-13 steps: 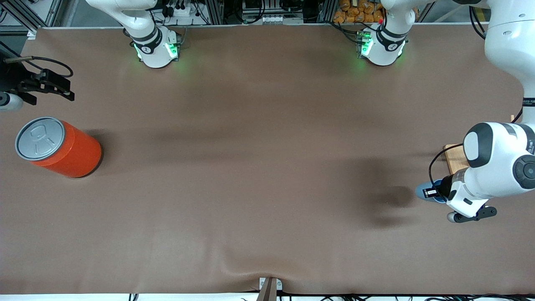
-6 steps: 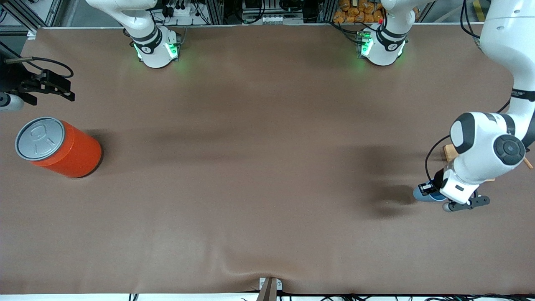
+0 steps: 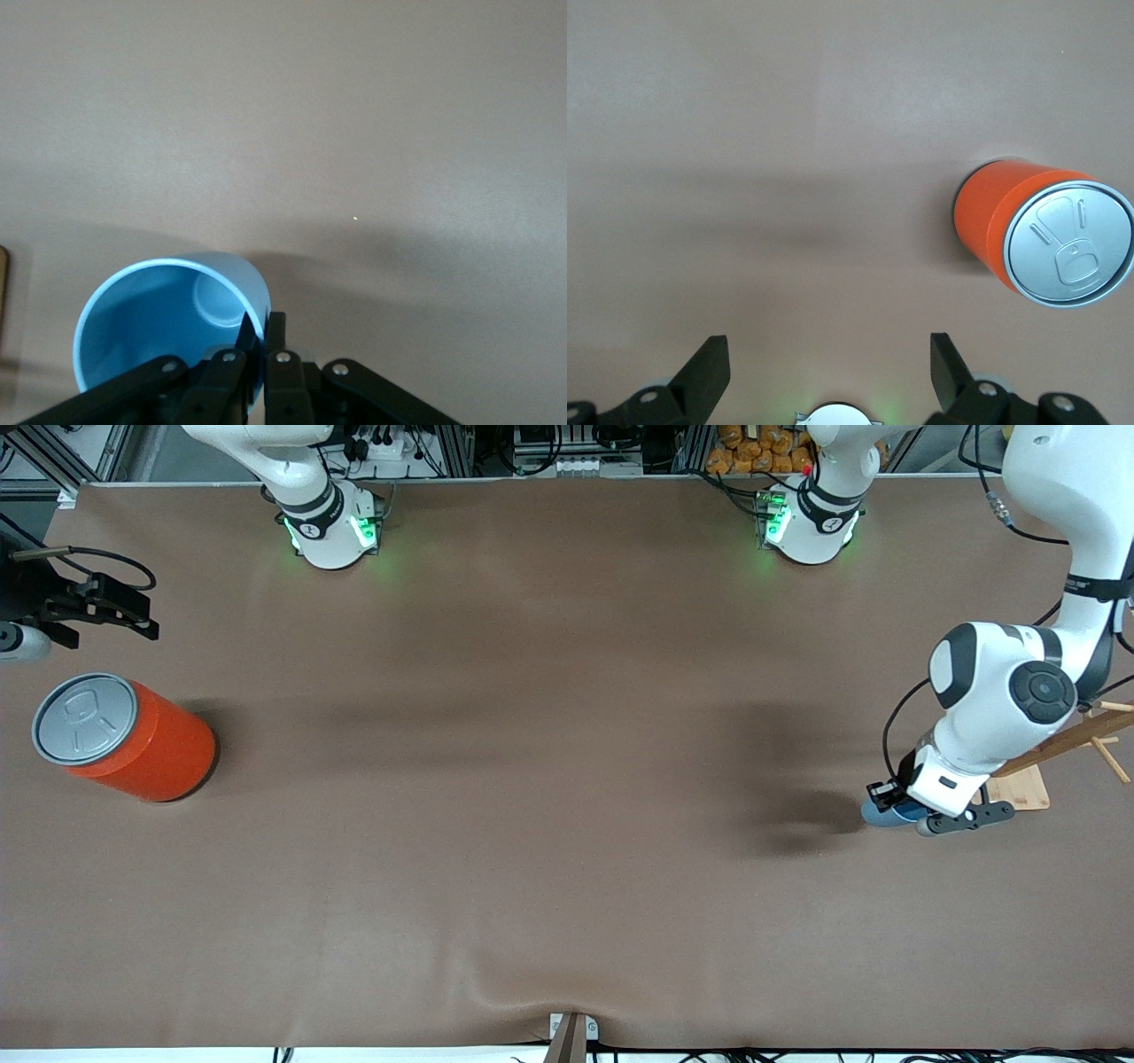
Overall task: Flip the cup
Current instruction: 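Set the cup upright beside the stand and open the left gripper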
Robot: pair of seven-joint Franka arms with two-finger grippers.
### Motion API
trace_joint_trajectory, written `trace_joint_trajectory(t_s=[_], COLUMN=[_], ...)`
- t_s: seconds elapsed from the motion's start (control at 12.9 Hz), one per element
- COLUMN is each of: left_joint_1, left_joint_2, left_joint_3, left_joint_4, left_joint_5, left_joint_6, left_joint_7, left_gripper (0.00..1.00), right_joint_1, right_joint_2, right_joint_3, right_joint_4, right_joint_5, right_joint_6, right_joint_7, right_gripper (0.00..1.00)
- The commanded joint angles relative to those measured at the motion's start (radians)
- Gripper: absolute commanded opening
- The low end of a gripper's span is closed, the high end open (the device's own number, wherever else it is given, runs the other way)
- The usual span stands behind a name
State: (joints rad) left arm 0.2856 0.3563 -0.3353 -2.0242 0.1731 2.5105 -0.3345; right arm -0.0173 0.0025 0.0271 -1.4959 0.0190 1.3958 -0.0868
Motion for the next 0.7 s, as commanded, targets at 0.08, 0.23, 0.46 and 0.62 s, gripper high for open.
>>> trace_joint_trajectory(t_s=[0.08,0.23,0.46,0.62], left_joint_1=[0.003,-0.003,-0.016,-0.016], left_joint_2=[-0.025,-0.017,-0.002,-0.013], left_joint_3=[-0.005,-0.007,-0.008,-0.008], left_joint_4=[-0.087,-0.087,-0.083,-0.071], left_joint_5=[0.022,0.022,0.022,0.022], left_joint_6=[0.108,0.106,0.079,0.065], left_joint_7=[-0.024,-0.023,-0.023,-0.02], left_gripper=[0.0,0.0,0.62,1.0], right_joint_1=[0.005,0.005,0.005,0.007], right_joint_2=[0.013,0.013,0.013,0.013], right_joint_3=[-0.003,-0.003,-0.003,-0.003], right_joint_4=[0.02,0.02,0.02,0.02], right_joint_5=[0.009,0.009,0.009,0.009], right_joint_6=[-0.008,-0.008,-0.007,-0.008], right_joint_7=[0.006,0.006,0.006,0.006], right_gripper=[1.0,1.0,1.0,1.0])
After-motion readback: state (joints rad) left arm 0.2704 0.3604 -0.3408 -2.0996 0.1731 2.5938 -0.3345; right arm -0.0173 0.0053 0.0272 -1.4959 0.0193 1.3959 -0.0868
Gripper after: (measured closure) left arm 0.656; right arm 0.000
